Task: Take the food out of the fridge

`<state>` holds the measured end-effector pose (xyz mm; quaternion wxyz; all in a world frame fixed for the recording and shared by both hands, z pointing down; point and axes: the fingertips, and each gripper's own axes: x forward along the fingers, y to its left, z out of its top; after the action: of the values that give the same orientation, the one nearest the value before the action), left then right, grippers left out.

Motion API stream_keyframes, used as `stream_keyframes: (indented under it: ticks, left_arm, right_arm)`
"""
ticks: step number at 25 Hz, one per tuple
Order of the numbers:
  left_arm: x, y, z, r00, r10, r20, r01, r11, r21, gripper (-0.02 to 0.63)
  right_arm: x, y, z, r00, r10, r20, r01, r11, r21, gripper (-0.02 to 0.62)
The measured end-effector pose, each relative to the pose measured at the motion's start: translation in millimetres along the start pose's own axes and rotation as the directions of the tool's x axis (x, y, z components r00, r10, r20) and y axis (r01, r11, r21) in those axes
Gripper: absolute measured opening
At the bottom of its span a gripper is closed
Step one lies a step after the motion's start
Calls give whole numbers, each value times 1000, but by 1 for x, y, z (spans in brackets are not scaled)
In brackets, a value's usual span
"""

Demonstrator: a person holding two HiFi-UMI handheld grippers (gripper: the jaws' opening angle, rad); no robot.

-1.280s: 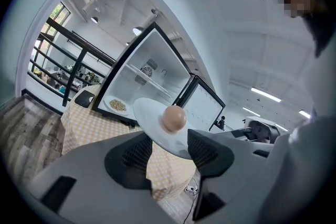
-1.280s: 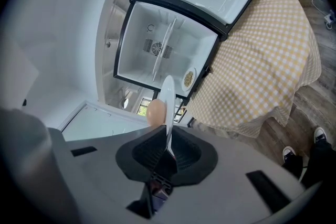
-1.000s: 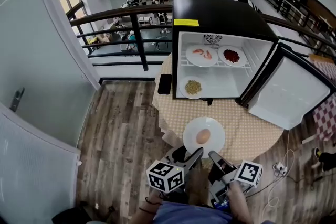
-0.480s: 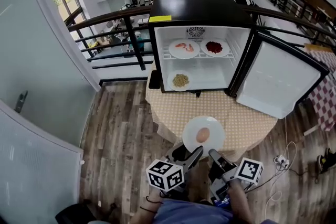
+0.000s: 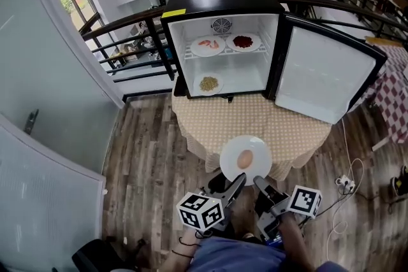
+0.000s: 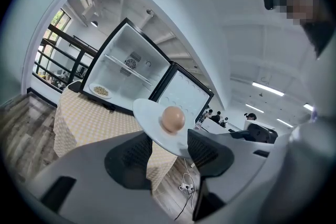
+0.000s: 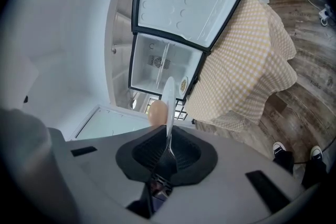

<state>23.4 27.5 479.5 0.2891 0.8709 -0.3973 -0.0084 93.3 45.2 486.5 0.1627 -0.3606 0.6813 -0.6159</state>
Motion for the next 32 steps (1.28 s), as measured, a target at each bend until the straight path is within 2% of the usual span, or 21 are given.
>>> stream_keyframes:
  ticks: [12,25,32]
  left_arm:
    - [-35,-73,-54,1000,12,2,-12,1000,10,218]
    - [-81,-94,-78,997,77,19,-77,997,1,218]
    - [-105,-96,-88,994,101,44,-101,995,-6,218]
  right_arm:
    - [-87,-14,-36,999,33,-11,-33,999,-8,34]
    - [-114,-7,-80,995,71,-66,-71,997,-2,34]
    - [-120,-6,-103,994,63,-93,-66,997,-28,34]
